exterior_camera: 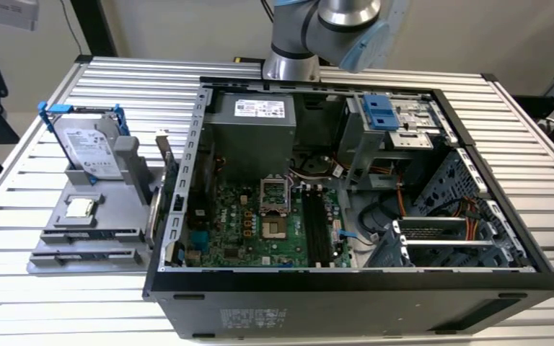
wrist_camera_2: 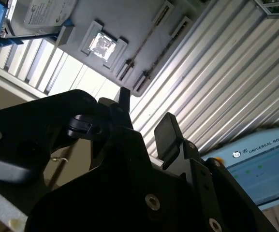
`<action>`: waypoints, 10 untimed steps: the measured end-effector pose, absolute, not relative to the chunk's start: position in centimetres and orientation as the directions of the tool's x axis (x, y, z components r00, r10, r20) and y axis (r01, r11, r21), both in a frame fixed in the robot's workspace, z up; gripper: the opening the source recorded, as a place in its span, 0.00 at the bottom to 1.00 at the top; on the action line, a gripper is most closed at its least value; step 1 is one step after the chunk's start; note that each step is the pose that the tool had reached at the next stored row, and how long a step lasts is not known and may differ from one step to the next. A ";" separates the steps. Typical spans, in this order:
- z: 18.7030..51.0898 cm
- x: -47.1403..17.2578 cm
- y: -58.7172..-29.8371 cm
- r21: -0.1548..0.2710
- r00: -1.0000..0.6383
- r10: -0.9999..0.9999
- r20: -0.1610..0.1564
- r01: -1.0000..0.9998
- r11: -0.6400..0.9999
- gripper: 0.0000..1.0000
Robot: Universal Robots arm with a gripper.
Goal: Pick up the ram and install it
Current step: 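Pick up the ram and move it above insertion slot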
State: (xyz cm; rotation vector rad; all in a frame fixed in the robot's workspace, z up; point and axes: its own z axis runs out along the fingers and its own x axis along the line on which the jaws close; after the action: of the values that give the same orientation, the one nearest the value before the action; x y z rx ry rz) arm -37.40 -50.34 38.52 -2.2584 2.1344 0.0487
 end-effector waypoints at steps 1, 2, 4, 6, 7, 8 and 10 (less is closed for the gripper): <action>38.5 -37.4 -50.3 -0.003 0.053 -0.998 -0.046 -0.999 -0.053 1.00; 38.4 -37.4 -50.3 -0.003 0.052 -0.998 -0.046 -0.999 -0.052 1.00; 38.2 -37.4 -50.3 -0.002 0.051 -0.998 -0.046 -0.999 -0.051 1.00; 38.0 -37.4 -50.3 0.005 0.051 -0.998 -0.046 -0.999 -0.051 1.00; 37.9 -37.4 -50.3 0.011 0.051 -0.998 -0.047 -0.999 -0.051 1.00; 37.8 -37.4 -50.3 0.015 0.051 -0.998 -0.047 -0.999 -0.051 1.00; 37.7 -37.4 -50.3 0.014 0.051 -0.998 -0.047 -0.999 -0.051 1.00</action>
State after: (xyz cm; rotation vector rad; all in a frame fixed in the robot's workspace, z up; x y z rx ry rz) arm -37.38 -50.34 37.70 -2.2607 2.1483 0.0679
